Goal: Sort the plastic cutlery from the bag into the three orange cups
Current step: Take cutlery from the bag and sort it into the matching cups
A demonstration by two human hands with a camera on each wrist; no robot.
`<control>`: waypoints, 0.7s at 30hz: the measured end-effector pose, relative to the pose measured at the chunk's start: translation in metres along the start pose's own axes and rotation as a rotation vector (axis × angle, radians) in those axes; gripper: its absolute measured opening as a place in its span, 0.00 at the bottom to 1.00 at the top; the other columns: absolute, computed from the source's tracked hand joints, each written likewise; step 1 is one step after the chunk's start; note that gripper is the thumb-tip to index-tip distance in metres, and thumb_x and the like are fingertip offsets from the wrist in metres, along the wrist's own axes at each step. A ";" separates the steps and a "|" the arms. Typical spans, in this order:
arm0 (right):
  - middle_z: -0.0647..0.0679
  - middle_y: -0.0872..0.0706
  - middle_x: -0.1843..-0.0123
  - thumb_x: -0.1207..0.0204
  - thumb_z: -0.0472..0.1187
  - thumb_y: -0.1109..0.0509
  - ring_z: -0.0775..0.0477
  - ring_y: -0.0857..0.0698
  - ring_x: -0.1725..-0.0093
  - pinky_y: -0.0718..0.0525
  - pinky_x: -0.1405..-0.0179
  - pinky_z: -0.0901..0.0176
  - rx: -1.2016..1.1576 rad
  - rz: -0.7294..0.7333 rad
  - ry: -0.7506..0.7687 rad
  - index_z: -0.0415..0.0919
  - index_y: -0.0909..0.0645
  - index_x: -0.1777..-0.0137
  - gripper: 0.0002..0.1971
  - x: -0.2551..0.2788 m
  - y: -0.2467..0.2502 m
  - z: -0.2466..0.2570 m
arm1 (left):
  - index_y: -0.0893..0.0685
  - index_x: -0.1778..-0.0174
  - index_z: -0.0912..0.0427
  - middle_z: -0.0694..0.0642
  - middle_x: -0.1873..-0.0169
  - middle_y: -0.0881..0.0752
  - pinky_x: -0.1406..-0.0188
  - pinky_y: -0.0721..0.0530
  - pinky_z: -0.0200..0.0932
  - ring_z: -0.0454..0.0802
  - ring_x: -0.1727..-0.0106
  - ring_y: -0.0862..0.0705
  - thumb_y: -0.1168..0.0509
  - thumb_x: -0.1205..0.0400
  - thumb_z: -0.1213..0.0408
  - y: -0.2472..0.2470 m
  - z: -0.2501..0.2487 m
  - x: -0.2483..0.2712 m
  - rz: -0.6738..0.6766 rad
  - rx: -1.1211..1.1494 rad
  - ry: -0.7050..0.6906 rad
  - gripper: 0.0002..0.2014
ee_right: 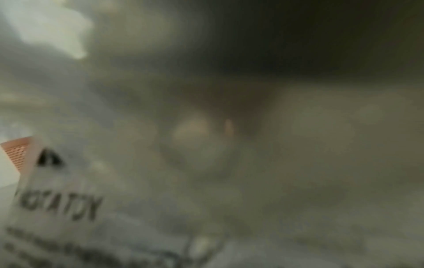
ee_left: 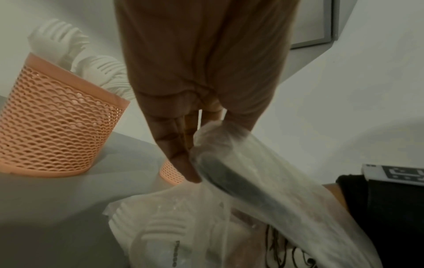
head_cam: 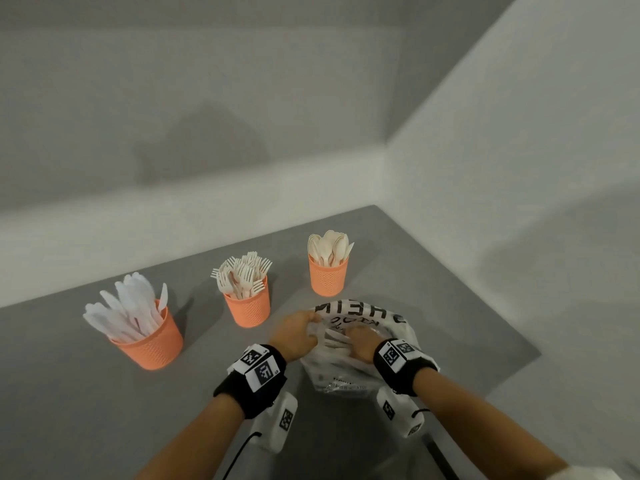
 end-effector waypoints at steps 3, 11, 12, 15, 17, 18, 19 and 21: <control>0.41 0.18 0.33 0.21 0.44 0.37 0.41 0.20 0.34 0.25 0.30 0.50 -0.065 -0.048 0.012 0.39 0.23 0.35 0.17 -0.001 -0.003 0.003 | 0.21 0.33 0.61 0.58 0.35 0.19 0.35 0.27 0.38 0.53 0.33 0.22 0.38 0.24 0.72 0.001 -0.002 0.002 -0.018 -0.028 0.007 0.21; 0.42 0.20 0.32 0.24 0.47 0.33 0.41 0.21 0.34 0.24 0.35 0.52 -0.176 -0.057 0.042 0.40 0.26 0.33 0.22 0.006 -0.004 0.000 | 0.23 0.37 0.61 0.61 0.41 0.17 0.43 0.22 0.46 0.58 0.40 0.19 0.43 0.22 0.75 -0.001 -0.006 0.007 -0.119 -0.220 0.099 0.18; 0.43 0.19 0.33 0.25 0.48 0.31 0.41 0.20 0.35 0.24 0.38 0.53 -0.174 -0.060 0.036 0.41 0.26 0.33 0.22 0.007 -0.002 -0.001 | 0.24 0.37 0.61 0.62 0.43 0.17 0.44 0.21 0.47 0.59 0.41 0.19 0.44 0.22 0.75 -0.002 -0.004 0.008 -0.117 -0.216 0.110 0.18; 0.45 0.18 0.35 0.27 0.50 0.30 0.43 0.19 0.37 0.23 0.39 0.54 -0.106 -0.087 0.025 0.43 0.26 0.34 0.23 0.011 0.001 -0.004 | 0.28 0.38 0.59 0.62 0.46 0.16 0.43 0.19 0.51 0.60 0.44 0.19 0.43 0.23 0.73 -0.007 0.007 0.007 -0.085 -0.074 0.160 0.17; 0.45 0.19 0.35 0.27 0.50 0.31 0.43 0.20 0.36 0.24 0.38 0.54 -0.080 -0.103 0.038 0.43 0.26 0.34 0.23 0.013 0.000 -0.002 | 0.30 0.37 0.60 0.59 0.49 0.18 0.48 0.22 0.44 0.60 0.45 0.19 0.40 0.22 0.71 -0.011 0.011 0.007 -0.042 0.046 0.192 0.17; 0.45 0.19 0.35 0.26 0.50 0.31 0.43 0.20 0.35 0.23 0.37 0.54 -0.077 -0.101 0.051 0.43 0.26 0.34 0.22 0.014 -0.001 0.000 | 0.30 0.37 0.61 0.59 0.50 0.20 0.50 0.24 0.43 0.59 0.46 0.20 0.39 0.22 0.71 -0.014 0.010 0.008 -0.022 0.092 0.205 0.17; 0.46 0.19 0.35 0.26 0.50 0.32 0.42 0.20 0.35 0.23 0.37 0.53 -0.072 -0.096 0.076 0.44 0.26 0.35 0.21 0.016 -0.001 0.004 | 0.29 0.36 0.62 0.60 0.50 0.20 0.51 0.24 0.44 0.59 0.46 0.20 0.39 0.22 0.71 -0.015 0.009 0.009 -0.014 0.130 0.206 0.18; 0.47 0.20 0.32 0.23 0.50 0.34 0.43 0.20 0.34 0.23 0.36 0.52 -0.022 -0.104 0.139 0.46 0.25 0.33 0.20 0.020 0.001 0.012 | 0.28 0.36 0.61 0.63 0.45 0.18 0.46 0.21 0.48 0.59 0.44 0.19 0.40 0.24 0.74 -0.016 0.008 0.009 -0.027 0.163 0.184 0.19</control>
Point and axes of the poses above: each hand's wrist, its own x-axis away from the middle knuckle, its own y-axis out of the back of the hand, z = x × y, the point moved 3 cm from there along -x, towards the middle knuckle
